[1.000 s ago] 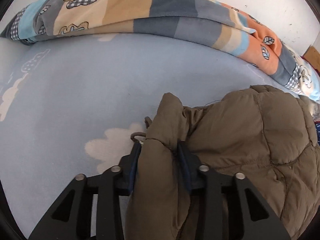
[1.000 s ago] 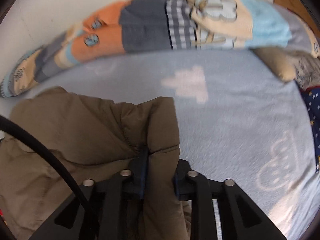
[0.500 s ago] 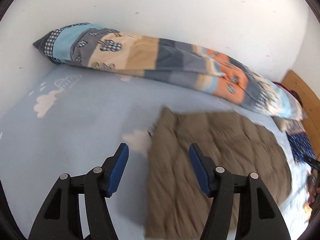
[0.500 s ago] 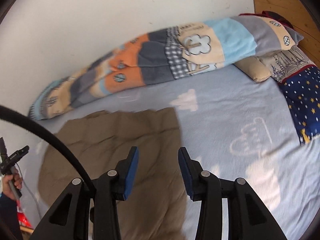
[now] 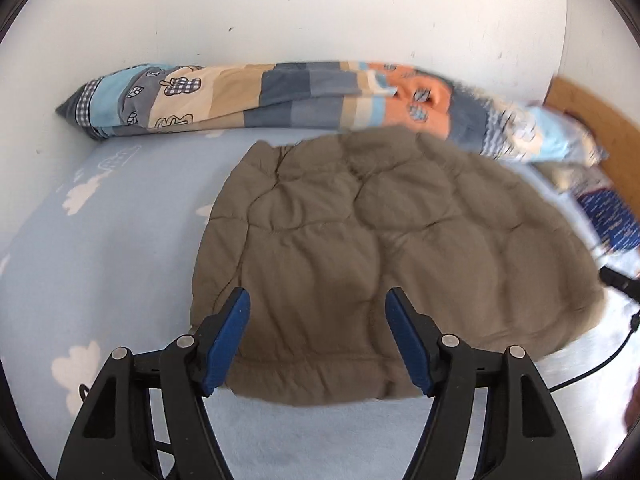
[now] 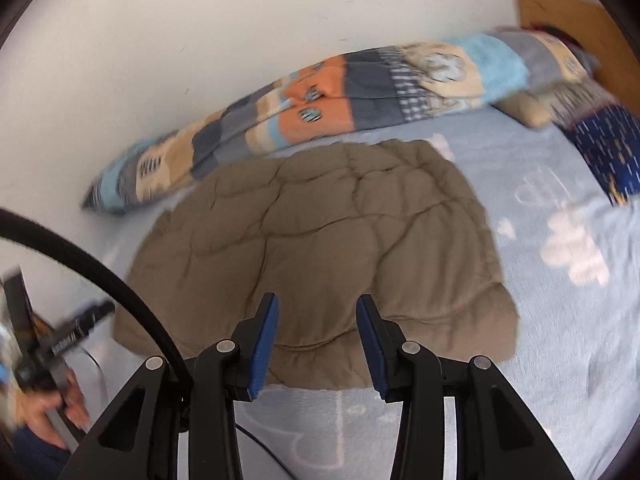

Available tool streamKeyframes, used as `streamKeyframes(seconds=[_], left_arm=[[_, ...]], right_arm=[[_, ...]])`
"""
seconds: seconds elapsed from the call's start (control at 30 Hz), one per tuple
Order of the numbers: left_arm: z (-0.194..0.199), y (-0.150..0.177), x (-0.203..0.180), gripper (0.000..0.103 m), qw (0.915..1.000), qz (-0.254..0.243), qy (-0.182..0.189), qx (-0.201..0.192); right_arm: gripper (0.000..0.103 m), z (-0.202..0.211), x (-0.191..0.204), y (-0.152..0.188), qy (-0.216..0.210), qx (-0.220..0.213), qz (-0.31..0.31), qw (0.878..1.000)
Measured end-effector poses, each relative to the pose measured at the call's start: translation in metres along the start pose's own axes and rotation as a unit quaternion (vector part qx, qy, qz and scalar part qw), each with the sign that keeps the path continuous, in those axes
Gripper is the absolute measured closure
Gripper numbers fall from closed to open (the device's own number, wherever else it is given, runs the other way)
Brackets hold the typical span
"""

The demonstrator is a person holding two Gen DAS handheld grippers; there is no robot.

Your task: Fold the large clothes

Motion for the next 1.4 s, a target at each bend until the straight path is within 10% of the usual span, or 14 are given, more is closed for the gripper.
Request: streamKeyframes(seconds=[0.47,0.83,1.07,1.4], left_arm=[[-0.053,0.016,0.032,0.022,0.9970,0.025,0.003,0.073],[-0.017,-0.015,0.030,0.022,0.9992,0.039,0.007,0.010],[-0.004,-0.028,0.053,0.022,0.9978,0.065,-0.002,-0.009],[-0.038,0.004,0.079,0.022,0.9892,0.136,0.000,0.055]], right_arm=[[0.065,-0.094,-0.021,0.019,-0.028,0.111,-0.027,0.993],[0.061,-0.077,-0.014,0.011,-0.043,0.098,-0.051,0.993],[0.061,-0.033,-0.012,-0.029,-0.050,0.000,-0.039,0.998],[0.061,-0.074,-0.060,-0.008,-0.031,0.078,-0.119,0.989]])
Point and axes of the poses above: each gripper's, at about its wrist camera, not at the fingertips, and z roughly against the way its jaws point, x to its left, y to its underside, the point moved 7 cm from there along -z, roughly the way its jaws point, and after that the axes turned 15 degrees about y, right-handed, at the moved point
